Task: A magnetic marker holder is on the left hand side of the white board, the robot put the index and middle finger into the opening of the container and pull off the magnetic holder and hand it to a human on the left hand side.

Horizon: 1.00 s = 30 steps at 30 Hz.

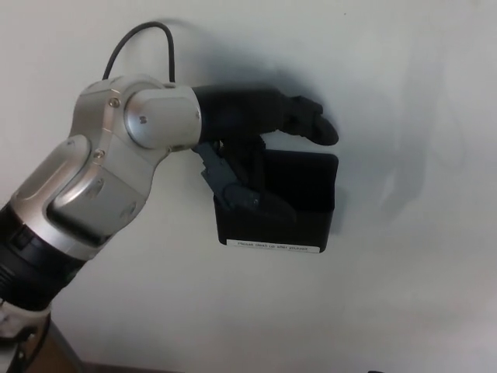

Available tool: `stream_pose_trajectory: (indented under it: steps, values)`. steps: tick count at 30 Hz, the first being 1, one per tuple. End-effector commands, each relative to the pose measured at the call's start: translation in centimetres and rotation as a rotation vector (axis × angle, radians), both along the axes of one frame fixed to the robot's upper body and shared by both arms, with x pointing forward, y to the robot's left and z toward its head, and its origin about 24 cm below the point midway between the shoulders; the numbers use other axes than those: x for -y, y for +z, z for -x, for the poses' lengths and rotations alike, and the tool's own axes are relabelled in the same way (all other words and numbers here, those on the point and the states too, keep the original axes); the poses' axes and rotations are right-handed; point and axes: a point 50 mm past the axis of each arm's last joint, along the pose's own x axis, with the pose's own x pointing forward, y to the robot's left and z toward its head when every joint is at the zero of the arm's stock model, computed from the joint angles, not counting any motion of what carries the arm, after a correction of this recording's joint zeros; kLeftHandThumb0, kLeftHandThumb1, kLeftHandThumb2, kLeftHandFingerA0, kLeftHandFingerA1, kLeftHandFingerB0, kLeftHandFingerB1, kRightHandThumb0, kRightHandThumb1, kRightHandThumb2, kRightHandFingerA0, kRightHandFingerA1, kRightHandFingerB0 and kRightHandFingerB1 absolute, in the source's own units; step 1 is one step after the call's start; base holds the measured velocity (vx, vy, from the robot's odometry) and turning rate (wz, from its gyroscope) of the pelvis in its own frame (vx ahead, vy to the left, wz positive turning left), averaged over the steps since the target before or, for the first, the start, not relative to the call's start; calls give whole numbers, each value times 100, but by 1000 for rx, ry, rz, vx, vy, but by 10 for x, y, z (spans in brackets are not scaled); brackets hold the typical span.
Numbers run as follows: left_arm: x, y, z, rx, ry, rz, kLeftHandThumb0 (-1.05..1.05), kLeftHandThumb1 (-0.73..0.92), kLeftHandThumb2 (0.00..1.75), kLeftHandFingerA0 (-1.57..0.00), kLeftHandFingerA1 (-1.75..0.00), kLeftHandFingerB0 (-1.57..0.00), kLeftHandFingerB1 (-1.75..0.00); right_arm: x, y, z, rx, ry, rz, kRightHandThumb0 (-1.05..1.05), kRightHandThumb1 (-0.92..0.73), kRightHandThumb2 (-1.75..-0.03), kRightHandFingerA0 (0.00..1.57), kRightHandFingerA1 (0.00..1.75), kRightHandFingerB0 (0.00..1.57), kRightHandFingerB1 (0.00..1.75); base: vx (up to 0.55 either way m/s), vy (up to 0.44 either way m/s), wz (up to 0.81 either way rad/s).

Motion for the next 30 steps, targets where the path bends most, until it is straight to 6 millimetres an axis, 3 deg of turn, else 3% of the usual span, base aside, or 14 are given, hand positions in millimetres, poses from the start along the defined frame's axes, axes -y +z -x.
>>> stream_pose_trajectory:
  steps: [1,4,7,9,10,11,12,13,16,17,19,24,25,30]
  values:
    - [-6,-7,4,-63,12,-58,-85,55,58,-32,-36,-15,-26,5,2,-1,15,-15,-3,-59,-80,-65,60,49,51,41,0,0,0]
    - [-7,-8,5,-71,5,-70,-85,55,58,-32,-36,-15,-26,5,2,-1,15,-17,-7,-59,-80,-65,60,49,51,41,0,0,0]
    - [-12,-3,5,-96,9,-161,-88,53,59,-63,-46,-24,-30,7,3,-5,22,-8,0,-60,-81,-65,61,49,50,40,0,0,0]
    - [-13,-3,5,-105,14,-165,-88,53,59,-63,-46,-24,-30,7,3,-5,21,-8,-2,-60,-81,-65,61,49,50,40,0,0,0]
    - [-16,-3,5,-117,23,-181,-84,52,57,-45,-40,-25,-30,7,3,-5,19,-4,10,-61,-81,-65,62,49,51,40,0,0,0]
    - [-17,-3,5,-123,30,-195,-85,43,82,-35,-46,-17,-37,7,3,-5,22,-2,13,-61,-81,-65,62,49,51,41,0,0,0]
    - [-18,-4,4,-128,37,-209,-85,43,82,-35,-46,-17,-37,6,4,-5,24,-1,14,-61,-81,-65,62,49,51,41,0,0,0]
    - [-18,-4,4,-129,39,-213,-85,53,57,-51,-42,-25,-30,6,4,-5,24,-2,13,-61,-80,-64,62,49,51,41,0,0,0]
    - [-19,-5,4,-131,39,-216,-85,53,57,-51,-42,-25,-30,7,4,-5,23,-4,12,-61,-80,-64,62,49,51,41,0,0,0]
    - [-17,-8,5,-160,47,-256,-89,48,85,-71,-60,-20,-38,5,4,-7,25,-3,11,-60,-81,-65,62,49,51,41,0,0,0]
    - [-15,-10,4,-195,53,-299,-97,53,86,-58,-53,-22,-37,5,4,-8,27,-4,13,-60,-81,-65,61,49,51,41,0,0,0]
    - [-13,-12,4,-210,55,-321,-91,50,86,-56,-54,-21,-38,6,5,-9,31,-1,19,-59,-81,-65,61,49,52,41,0,0,0]
    - [-13,-14,2,-219,50,-311,-88,58,59,-58,-46,-26,-30,5,6,-11,38,2,16,-60,-81,-64,62,50,53,42,0,0,0]
    - [-10,-18,-1,-214,40,-313,-89,59,59,-56,-45,-24,-29,4,7,-14,46,7,22,-60,-81,-65,61,50,53,42,0,0,0]
